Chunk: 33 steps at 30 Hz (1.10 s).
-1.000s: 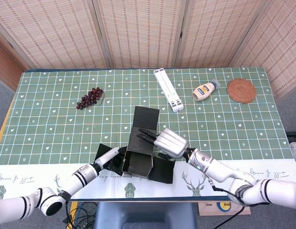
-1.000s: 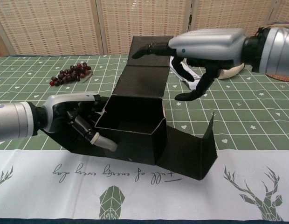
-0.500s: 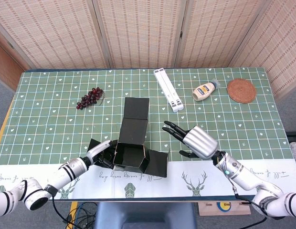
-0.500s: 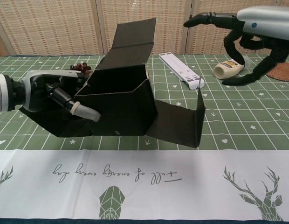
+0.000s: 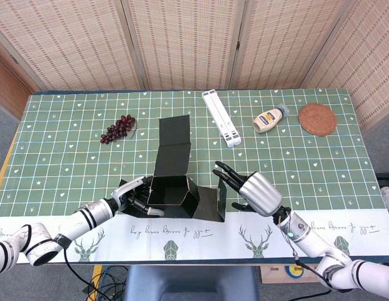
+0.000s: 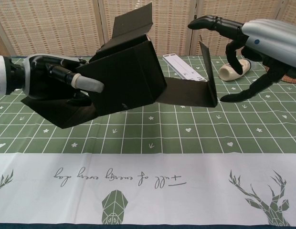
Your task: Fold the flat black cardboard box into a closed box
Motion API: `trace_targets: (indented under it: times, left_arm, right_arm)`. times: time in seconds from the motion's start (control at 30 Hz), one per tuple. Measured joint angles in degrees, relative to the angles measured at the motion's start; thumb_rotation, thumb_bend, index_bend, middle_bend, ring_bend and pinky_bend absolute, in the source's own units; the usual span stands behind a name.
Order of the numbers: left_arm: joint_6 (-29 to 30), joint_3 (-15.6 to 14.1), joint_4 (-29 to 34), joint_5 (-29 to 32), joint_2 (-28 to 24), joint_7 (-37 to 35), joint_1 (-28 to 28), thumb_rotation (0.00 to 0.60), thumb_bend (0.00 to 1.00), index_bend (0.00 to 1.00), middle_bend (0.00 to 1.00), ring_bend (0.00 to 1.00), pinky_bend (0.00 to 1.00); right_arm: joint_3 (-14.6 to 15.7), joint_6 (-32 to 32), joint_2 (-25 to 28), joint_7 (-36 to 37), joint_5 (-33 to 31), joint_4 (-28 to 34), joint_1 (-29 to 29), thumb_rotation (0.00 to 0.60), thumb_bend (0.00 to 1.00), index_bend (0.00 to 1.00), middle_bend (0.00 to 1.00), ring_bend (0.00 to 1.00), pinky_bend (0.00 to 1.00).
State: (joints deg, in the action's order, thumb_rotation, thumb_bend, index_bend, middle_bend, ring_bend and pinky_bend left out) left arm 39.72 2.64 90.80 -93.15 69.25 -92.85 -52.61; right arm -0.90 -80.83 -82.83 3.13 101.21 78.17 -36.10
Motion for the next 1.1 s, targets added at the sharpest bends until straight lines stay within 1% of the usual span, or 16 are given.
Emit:
trace_targets:
  times: [0.17,0.33,0.4,0.53,0.7,0.83,0.87,0.97,1.1]
  left_arm:
    - [0.7,-1.5,-0.7,-1.2,-0.8,-3.0,-1.6,0.600,0.09,0.22,0.23,0.55,0.84]
    - [1.4,-2.7,-1.0,-2.1,-0.9,-2.4,-2.3,0.600,0.09,0.22,0.23,0.55,0.84]
    - [1.5,-3.0,-1.2,-2.2,-0.8,-1.2,-2.4,0.600,0.09,0.22,0.23,0.55,0.84]
    - [1.7,-3.5,-1.2,-1.7,-0.4,2.7,-2.5,0.600,0.09,0.22,0.23,0.55,0.84]
    - [1.7,-3.8,-1.1,-0.5,0.0,7.2,-2.5,0.600,0.09,0.22,0.23,0.55,0.84]
    - [1.5,-3.8,-1.0,0.9,0.4,12.6,-2.3,0.600,0.09,0.22,0.23,0.55,0.84]
    - [1.5,-3.8,-1.0,1.3,0.6,13.9,-2.2,0.600,0.09,0.22,0.23,0.54,0.84]
    - [1.4,-3.6,-0.8,2.7,1.1,18.1,-1.9,0.600,0.09,0.22,0.23,0.54,0.84]
    - [1.4,-3.3,-0.7,4.5,2.1,23.7,-1.4,0.600,0.09,0.22,0.23,0.54,0.84]
  right_arm:
    - [-1.8,-2.9,-5.3,-1.8,1.0,-3.7,0.2,0.600,0.05,0.00,0.00,0.68,0.99]
    - [-4.2,-5.3,-10.0,-2.9,2.3,-6.6,-0.8,0.600,0.10,0.00,0.01,0.68,0.99]
    - [-4.8,-5.5,-10.8,-3.4,2.8,-7.0,-1.6,0.600,0.11,0.00,0.02,0.68,0.99]
    - [-5.7,-4.8,-11.7,-5.3,4.2,-7.2,-3.8,0.600,0.11,0.00,0.02,0.68,0.99]
    - [-6.4,-3.3,-12.4,-7.6,4.6,-6.2,-5.2,0.600,0.12,0.00,0.02,0.68,0.99]
    - [-6.5,-1.8,-12.7,-8.7,4.5,-5.4,-6.1,0.600,0.12,0.00,0.03,0.68,0.99]
    - [-6.5,-1.4,-12.7,-8.9,4.5,-5.3,-6.3,0.600,0.13,0.00,0.04,0.68,0.99]
    - [-6.3,-0.2,-12.7,-9.5,4.7,-4.9,-7.1,0.600,0.19,0.00,0.05,0.68,0.99]
    - [-5.9,1.3,-12.5,-10.1,5.0,-4.2,-7.9,0.600,0.20,0.00,0.08,0.68,0.99]
